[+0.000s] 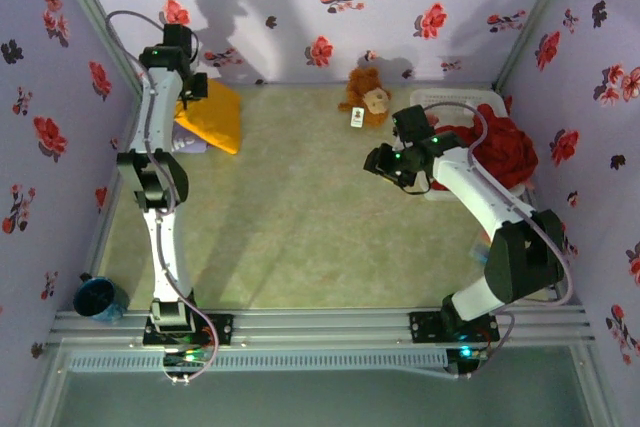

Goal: Fold and stack the t-shirts

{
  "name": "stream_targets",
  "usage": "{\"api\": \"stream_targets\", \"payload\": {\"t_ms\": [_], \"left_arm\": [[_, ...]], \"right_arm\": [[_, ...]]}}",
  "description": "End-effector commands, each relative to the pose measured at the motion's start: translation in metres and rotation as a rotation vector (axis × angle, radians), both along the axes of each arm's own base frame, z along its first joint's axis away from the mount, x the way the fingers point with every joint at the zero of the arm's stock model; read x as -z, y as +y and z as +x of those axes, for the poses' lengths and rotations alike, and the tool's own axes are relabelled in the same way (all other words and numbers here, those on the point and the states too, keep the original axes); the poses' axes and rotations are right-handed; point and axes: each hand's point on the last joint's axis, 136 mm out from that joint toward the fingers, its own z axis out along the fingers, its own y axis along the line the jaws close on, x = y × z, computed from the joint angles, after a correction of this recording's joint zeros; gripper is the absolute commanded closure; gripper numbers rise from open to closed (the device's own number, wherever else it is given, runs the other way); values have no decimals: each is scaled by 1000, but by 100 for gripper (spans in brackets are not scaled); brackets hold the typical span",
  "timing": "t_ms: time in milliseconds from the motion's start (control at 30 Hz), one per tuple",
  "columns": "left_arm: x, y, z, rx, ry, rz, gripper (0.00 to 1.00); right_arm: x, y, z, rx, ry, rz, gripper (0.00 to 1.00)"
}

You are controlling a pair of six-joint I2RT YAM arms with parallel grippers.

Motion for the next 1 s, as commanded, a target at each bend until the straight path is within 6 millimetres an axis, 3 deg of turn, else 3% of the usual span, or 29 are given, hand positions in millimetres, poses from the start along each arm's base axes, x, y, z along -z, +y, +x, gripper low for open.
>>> {"api": "stream_targets", "payload": {"t_ms": [0, 233, 600, 967], "left_arm": [[-14, 13, 1, 32, -24, 2, 100], [-28, 33, -1, 8, -58, -19, 100], [-57, 27, -1, 39, -129, -47, 100], [-84, 36, -2, 27, -199, -52, 100]], "right_arm": [[-1, 2, -4, -17, 9, -9, 49], [1, 0, -8, -17, 17, -15, 49], [3, 0, -10, -17, 24, -20, 49], [4, 1, -11, -20, 27, -26, 49]]}}
